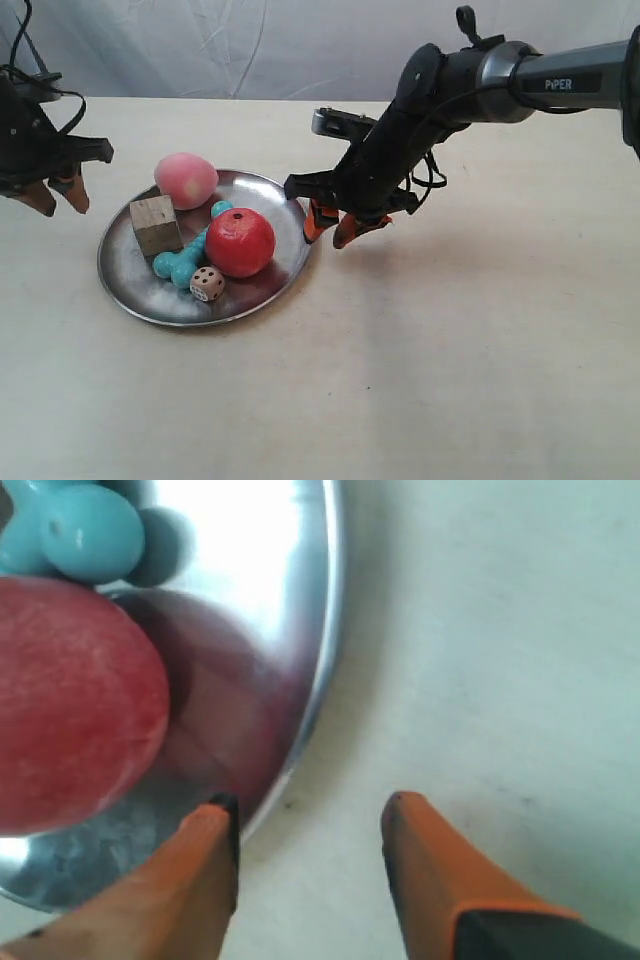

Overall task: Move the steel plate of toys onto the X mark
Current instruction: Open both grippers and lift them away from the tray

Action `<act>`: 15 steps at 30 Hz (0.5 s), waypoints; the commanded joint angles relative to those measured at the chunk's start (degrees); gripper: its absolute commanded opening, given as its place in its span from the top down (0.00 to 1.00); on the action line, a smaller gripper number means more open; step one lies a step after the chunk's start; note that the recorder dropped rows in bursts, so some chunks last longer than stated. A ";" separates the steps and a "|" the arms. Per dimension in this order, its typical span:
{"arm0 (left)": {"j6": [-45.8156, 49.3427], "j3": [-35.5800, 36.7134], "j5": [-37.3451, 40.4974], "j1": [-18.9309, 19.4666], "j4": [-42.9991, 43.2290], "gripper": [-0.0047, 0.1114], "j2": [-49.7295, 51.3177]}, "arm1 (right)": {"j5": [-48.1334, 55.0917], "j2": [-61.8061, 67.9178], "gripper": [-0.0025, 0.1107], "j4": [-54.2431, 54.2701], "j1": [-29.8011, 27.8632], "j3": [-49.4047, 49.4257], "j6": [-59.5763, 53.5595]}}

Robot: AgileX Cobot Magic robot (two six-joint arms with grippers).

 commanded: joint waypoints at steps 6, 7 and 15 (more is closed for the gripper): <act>-0.03 -0.13 0.42 0.33 -2.65 0.96 -13.51 | 5.68 -9.72 0.93 -15.80 0.04 -0.13 5.08; -0.03 -0.13 0.09 0.33 -3.27 0.96 -15.03 | 6.05 -10.93 0.98 -16.10 0.04 -0.13 5.08; 0.33 3.54 -1.93 0.33 -3.83 0.96 -32.73 | 3.70 -23.24 0.98 -19.12 0.04 7.82 5.89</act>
